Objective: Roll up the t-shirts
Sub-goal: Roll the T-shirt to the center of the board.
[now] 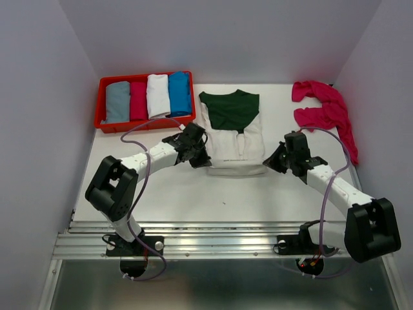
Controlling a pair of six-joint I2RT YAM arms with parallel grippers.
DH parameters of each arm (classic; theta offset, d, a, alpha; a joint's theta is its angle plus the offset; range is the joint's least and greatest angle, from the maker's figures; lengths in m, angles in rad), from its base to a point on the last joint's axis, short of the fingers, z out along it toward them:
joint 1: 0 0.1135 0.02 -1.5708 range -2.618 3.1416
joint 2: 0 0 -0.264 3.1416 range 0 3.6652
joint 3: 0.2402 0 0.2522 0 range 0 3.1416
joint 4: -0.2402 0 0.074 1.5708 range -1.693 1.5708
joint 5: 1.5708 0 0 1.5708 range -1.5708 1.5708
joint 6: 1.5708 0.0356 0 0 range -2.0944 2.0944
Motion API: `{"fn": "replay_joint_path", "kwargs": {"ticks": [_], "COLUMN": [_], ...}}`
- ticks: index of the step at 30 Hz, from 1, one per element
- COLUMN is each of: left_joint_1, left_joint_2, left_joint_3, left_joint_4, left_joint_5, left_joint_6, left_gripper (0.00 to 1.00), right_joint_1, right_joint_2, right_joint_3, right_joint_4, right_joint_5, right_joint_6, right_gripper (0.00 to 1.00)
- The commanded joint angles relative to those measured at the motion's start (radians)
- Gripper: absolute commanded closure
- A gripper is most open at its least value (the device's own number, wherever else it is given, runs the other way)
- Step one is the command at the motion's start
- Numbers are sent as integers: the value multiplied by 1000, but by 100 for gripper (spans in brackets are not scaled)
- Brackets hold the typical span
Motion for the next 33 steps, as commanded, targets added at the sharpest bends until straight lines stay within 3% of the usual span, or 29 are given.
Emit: {"fn": "replay_joint_path", "kwargs": {"ticks": [1,13,14,16,17,20,21,23,27,31,32,33], "left_joint_1": [32,83,86,86,87,89,87,84,67,23,-3,-14], "left_joint_2": [33,188,196,194,194,172,162,135,29,-22,-25,-23], "left_joint_3": [65,183,191,212,220,260,287,307,313,274,266,258], "left_joint_4": [-25,-37,-42,-54,-60,-85,-105,-125,-171,-169,-162,-153], "left_joint_5": [-11,-21,-27,-33,-44,-59,-67,-111,-229,-257,-248,-236], "left_joint_6": [58,141,150,161,165,175,178,179,199,219,216,213], "left_gripper": [100,99,90,83,68,44,41,36,38,62,77,87], "right_joint_1": [0,0,0,0,0,0,0,0,0,0,0,0], "right_joint_2": [60,222,241,261,271,314,326,325,263,185,156,139], "right_joint_3": [68,156,165,177,183,221,241,261,274,242,219,199], "right_joint_4": [78,131,133,141,141,141,135,119,85,58,55,62], "right_joint_5": [44,86,90,92,100,109,112,121,132,126,124,123], "right_joint_6": [-33,-58,-58,-62,-64,-78,-90,-101,-130,-137,-131,-125], "right_gripper": [99,99,99,99,99,79,67,59,47,43,44,53]}}
